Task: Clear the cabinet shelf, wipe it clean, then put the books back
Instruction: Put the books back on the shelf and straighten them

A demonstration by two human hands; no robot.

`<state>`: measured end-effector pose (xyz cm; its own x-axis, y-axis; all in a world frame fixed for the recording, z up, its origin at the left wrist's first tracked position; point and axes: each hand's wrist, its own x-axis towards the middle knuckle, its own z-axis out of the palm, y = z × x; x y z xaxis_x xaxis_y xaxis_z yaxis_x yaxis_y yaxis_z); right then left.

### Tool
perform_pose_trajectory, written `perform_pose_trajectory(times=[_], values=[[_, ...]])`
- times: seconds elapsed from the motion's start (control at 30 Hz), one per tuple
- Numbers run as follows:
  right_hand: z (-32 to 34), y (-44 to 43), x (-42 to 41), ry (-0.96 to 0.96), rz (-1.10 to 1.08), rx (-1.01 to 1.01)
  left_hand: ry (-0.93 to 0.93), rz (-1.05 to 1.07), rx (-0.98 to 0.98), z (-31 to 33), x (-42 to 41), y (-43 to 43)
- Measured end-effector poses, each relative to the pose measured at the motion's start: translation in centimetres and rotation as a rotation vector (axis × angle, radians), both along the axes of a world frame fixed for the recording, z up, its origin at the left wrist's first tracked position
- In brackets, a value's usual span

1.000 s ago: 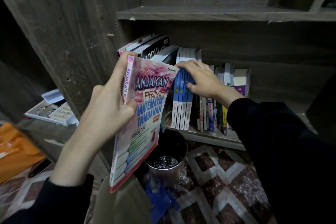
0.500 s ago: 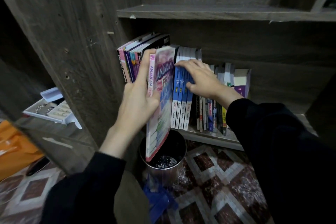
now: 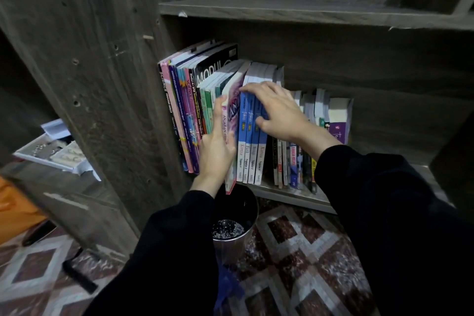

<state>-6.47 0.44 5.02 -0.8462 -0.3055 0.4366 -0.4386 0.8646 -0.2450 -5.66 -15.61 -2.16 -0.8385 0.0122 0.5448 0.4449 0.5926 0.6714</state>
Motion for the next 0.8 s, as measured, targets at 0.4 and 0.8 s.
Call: perform_pose_trajectory(times=[0.4,0.8], values=[[-0.1,-0.3,0.1,0.017,0.003,0.01,-0.553,0.02,0.252,-7.2,6.1,5.4],[-1.0,-1.4,-0.9,0.083,-0.011,0.009,-0.704,-0.089,0.181,-5.2,2.8,5.0]])
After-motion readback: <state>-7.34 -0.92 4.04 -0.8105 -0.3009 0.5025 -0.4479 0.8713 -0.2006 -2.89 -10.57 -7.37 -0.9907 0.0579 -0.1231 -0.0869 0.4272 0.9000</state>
